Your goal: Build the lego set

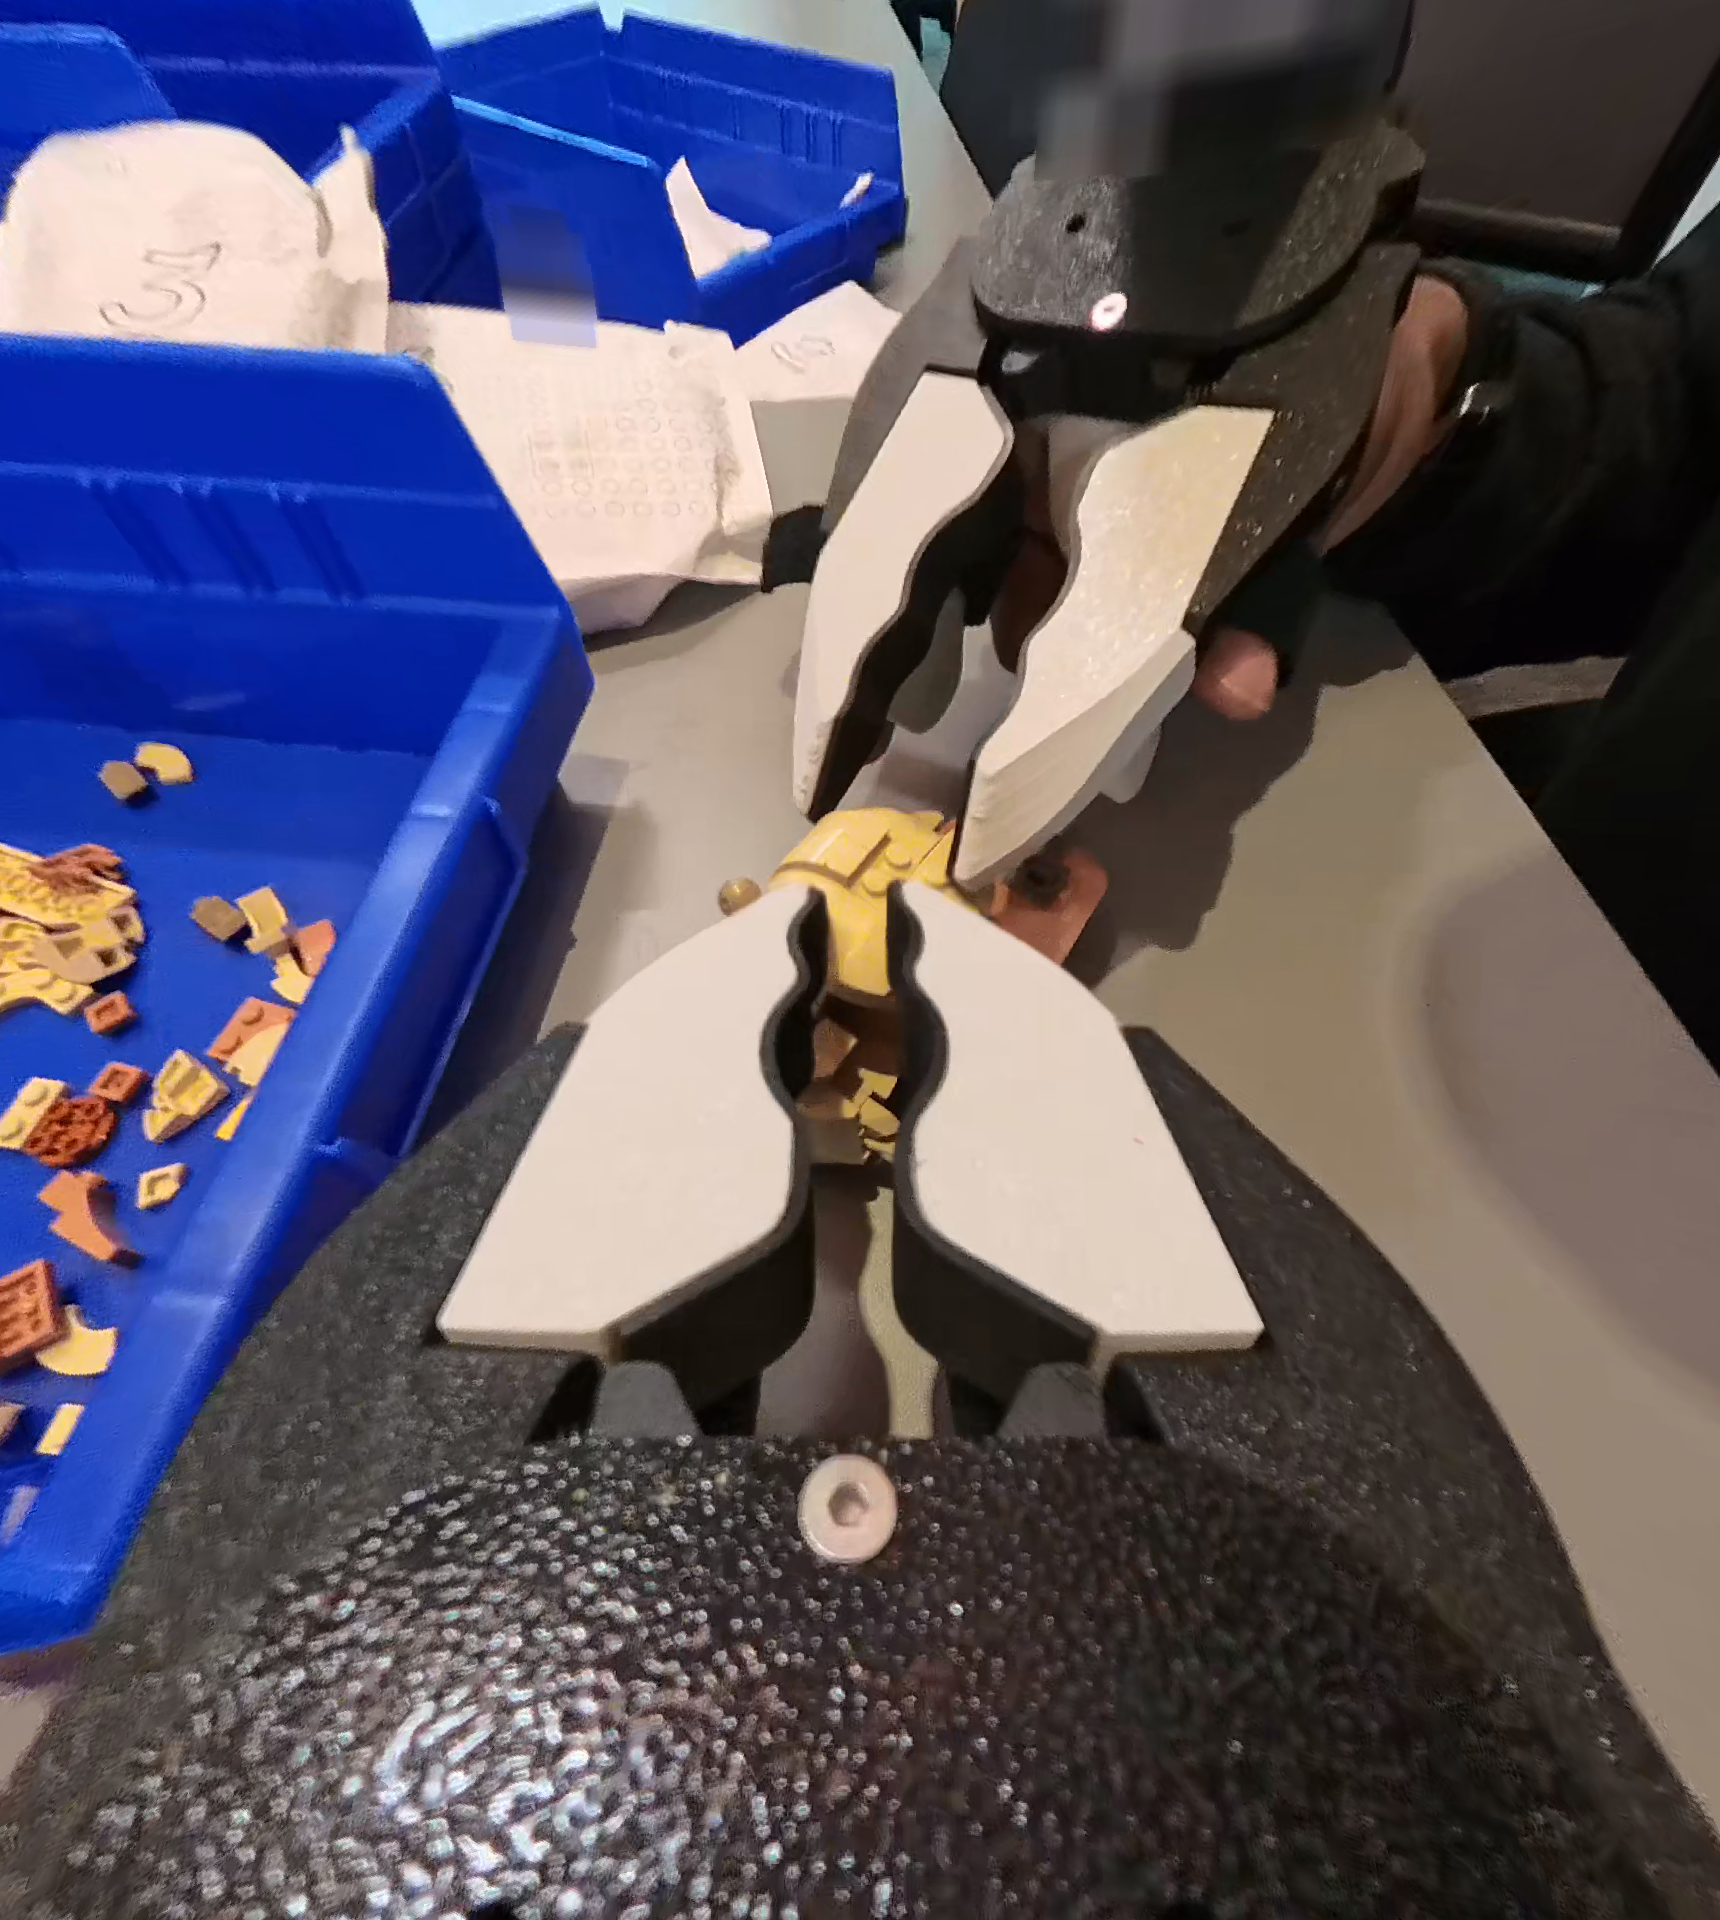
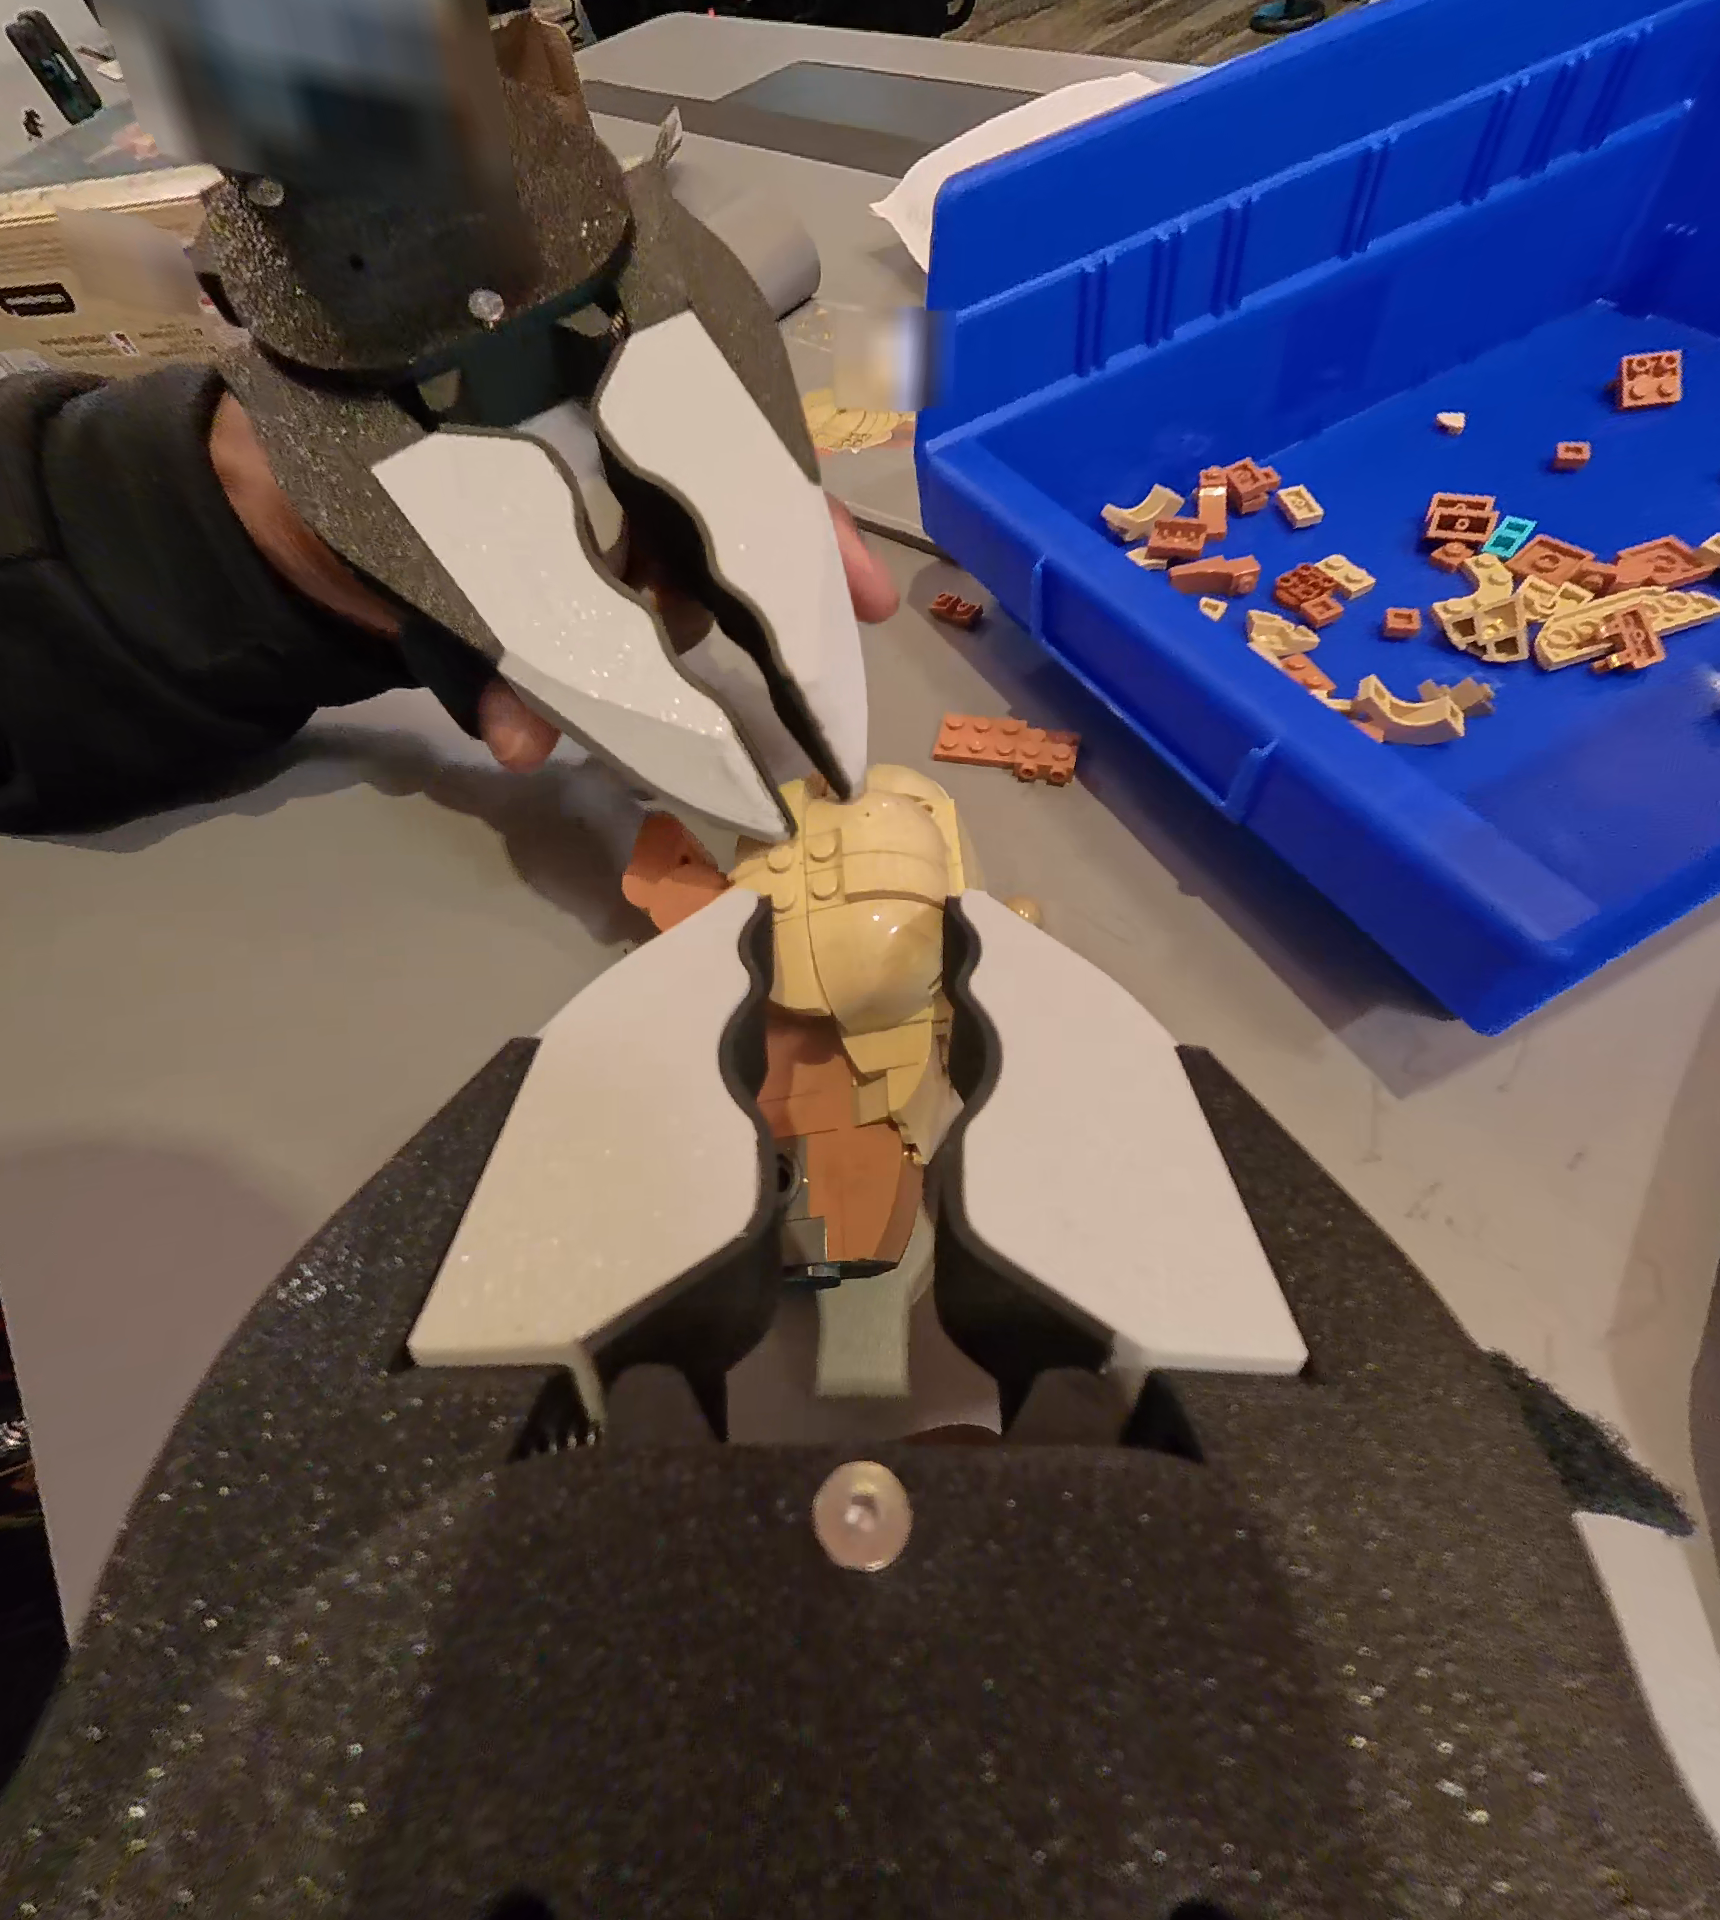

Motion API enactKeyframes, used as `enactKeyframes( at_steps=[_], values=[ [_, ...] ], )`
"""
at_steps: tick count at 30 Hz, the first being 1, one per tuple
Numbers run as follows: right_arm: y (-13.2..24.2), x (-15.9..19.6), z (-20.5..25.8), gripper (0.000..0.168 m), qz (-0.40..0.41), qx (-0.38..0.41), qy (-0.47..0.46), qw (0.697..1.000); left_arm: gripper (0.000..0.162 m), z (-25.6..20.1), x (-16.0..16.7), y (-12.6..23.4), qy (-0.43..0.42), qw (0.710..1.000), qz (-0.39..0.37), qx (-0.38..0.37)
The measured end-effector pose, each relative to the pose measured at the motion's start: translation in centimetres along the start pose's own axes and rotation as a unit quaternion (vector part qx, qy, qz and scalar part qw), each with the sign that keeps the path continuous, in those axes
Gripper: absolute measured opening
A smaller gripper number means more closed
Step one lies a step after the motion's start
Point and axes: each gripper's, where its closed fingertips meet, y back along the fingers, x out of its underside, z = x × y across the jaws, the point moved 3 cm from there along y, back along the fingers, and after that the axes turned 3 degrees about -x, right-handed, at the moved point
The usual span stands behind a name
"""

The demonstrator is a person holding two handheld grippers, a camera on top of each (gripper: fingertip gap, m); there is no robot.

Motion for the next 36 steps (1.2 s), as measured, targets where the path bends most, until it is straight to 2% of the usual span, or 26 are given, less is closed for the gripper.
enactKeyframes(
  at_steps=[9, 20, 36],
  values=[
    [-0.08, -0.06, -0.09, 0.031, 0.004, 0.003, 0.001, 1.000, 0.000, -0.31, 0.13, -0.07, -0.010, 1.000, -0.022, 0.003],
    [-0.10, -0.05, -0.10, 0.032, 0.004, 0.008, 0.001, 1.000, 0.000, -0.41, 0.32, -0.15, -0.082, 0.995, -0.042, -0.049],
    [-0.16, 0.04, -0.15, 0.032, 0.002, 0.012, 0.000, 1.000, 0.000, -0.38, 0.26, -0.28, -0.099, 0.993, -0.027, -0.063]
  ],
)
